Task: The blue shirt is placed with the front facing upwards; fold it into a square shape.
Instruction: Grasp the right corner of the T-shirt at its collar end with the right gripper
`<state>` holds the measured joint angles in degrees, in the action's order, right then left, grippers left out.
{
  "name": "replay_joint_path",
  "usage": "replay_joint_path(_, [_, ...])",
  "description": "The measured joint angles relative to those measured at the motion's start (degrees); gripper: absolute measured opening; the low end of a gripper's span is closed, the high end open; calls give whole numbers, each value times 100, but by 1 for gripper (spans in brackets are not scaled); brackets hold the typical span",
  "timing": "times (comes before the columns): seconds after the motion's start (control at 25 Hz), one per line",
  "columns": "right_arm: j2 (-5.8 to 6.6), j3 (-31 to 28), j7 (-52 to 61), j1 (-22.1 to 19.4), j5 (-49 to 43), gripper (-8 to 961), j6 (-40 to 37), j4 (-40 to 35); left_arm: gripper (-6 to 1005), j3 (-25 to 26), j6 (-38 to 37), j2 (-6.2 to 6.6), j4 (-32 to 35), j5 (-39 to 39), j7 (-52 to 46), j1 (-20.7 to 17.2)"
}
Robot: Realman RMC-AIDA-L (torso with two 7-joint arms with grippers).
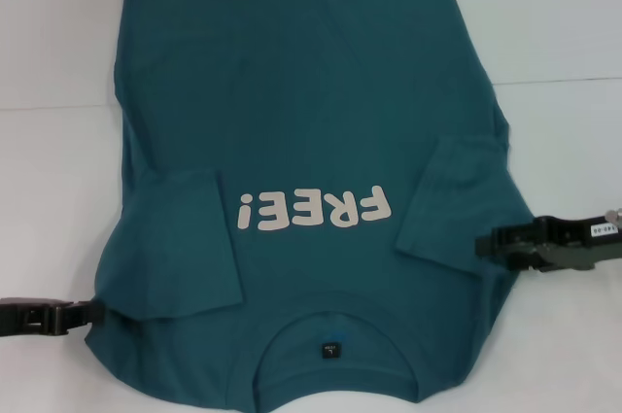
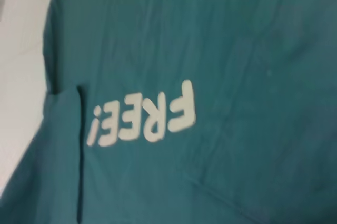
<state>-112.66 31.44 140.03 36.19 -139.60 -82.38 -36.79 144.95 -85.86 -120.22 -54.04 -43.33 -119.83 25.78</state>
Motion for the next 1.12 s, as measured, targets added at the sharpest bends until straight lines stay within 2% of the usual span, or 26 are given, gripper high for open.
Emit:
replay_joint_path(0.36, [50, 27, -44, 166, 170, 763, 65, 159, 14, 16, 0, 7, -1, 0, 4, 23])
replay_joint_path(0.48, [155, -13, 23, 138, 174, 763, -108, 131, 15, 15, -1, 8, -1, 0, 4, 23])
replay_joint_path(0.64, [390, -41, 160, 28, 180, 764, -361, 111, 15, 16, 0, 16, -1, 0, 9, 23])
replay_joint_path(0.72, [469, -42, 205, -36, 176, 764, -404, 107, 15, 15, 3, 17, 1, 1, 17, 24])
replay_joint_path(0.92, [543, -35, 253, -173, 151, 764, -439, 96, 16, 15, 9, 16, 20, -2, 53, 23])
replay_joint_path(1.12, [547, -3, 228, -241, 146, 765, -383, 104, 16, 15, 10, 12, 35, -8, 59, 24])
